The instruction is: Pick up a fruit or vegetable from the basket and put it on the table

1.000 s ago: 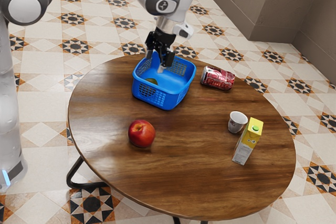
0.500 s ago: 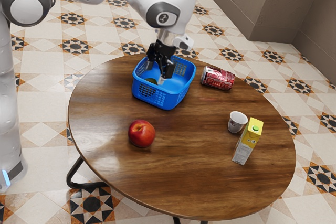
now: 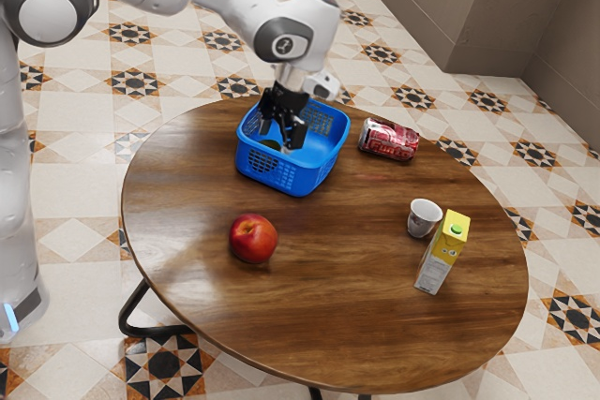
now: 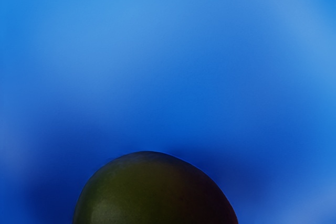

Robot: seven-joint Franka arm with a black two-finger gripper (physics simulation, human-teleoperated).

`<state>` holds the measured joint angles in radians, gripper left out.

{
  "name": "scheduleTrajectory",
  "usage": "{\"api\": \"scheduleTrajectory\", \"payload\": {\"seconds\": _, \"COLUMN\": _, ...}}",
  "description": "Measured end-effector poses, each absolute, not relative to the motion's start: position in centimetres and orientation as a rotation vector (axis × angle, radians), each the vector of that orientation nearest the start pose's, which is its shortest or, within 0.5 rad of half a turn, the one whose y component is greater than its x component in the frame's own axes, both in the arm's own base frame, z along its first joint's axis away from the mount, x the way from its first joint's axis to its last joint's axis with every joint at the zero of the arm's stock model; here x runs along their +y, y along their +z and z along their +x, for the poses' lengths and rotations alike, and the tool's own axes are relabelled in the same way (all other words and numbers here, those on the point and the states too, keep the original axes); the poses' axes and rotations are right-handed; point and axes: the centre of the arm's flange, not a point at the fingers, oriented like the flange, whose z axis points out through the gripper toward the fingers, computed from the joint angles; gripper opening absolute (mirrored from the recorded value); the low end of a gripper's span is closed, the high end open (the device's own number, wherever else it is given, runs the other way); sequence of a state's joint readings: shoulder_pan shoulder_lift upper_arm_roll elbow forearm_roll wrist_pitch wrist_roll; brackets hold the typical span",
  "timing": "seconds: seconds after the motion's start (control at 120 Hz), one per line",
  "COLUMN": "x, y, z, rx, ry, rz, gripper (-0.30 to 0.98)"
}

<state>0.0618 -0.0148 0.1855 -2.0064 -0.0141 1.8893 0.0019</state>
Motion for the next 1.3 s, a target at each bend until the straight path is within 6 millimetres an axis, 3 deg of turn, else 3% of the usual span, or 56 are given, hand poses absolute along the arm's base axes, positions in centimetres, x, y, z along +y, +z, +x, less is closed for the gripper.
{"api": "scheduleTrajectory", "payload": {"seconds": 1.3, "x": 13.3, "y": 43.3, "z": 52.0, "rx": -0.297, "ry": 0.124, "rz": -3.159, "gripper": 0.68}}
